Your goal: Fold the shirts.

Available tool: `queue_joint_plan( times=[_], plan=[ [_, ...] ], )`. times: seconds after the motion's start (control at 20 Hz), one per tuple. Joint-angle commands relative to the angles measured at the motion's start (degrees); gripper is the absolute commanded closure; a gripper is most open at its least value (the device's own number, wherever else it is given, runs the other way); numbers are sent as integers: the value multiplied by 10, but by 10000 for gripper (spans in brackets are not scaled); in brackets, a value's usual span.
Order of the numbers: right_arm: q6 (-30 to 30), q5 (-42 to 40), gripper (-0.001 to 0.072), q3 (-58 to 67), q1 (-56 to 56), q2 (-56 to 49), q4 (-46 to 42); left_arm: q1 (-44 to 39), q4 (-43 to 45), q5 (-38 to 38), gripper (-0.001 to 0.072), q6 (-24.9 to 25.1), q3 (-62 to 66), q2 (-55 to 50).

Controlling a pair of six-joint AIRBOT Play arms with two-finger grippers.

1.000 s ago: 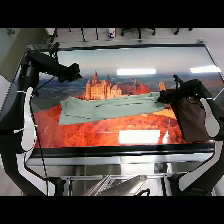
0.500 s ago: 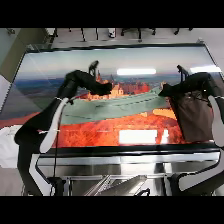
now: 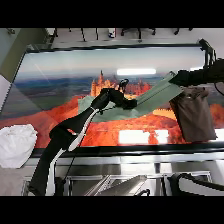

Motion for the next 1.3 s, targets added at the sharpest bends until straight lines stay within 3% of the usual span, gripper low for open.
queue_joint_plan(
  times=[0.0, 0.2, 0.4, 0.5, 0.75, 0.9, 0.95, 1.0, 1.05, 1.25],
  plan=[
    [3, -17, 695, 0, -2, 20, 2, 1, -57, 11, 694, -7, 10, -3],
    [15, -17, 695, 0, 3, 20, 5, 64, -93, 99, 695, 23, 10, 104],
    [18, -16, 695, 0, 42, 20, 102, 212, -61, 197, 695, 30, 10, 323],
    [18, 33, 695, 0, 113, 19, 129, 298, -43, 232, 695, 28, 10, 445],
    [36, 332, 694, 0, 396, -77, 129, 494, -43, 299, 695, 48, 10, 658],
    [40, 593, 689, 0, 566, -203, 130, 581, -45, 302, 695, 63, -7, 724],
    [43, 675, 544, 0, 611, -246, 130, 603, -45, 285, 695, 63, -36, 747],
    [64, 727, 273, 0, 639, -277, 129, 616, -45, 269, 695, 64, -72, 769],
    [78, 745, 177, 0, 651, -297, 128, 624, -45, 258, 695, 66, -104, 786],
    [80, 615, 184, 0, 577, -250, 82, 629, -45, 206, 695, 84, -237, 837]
  ],
)
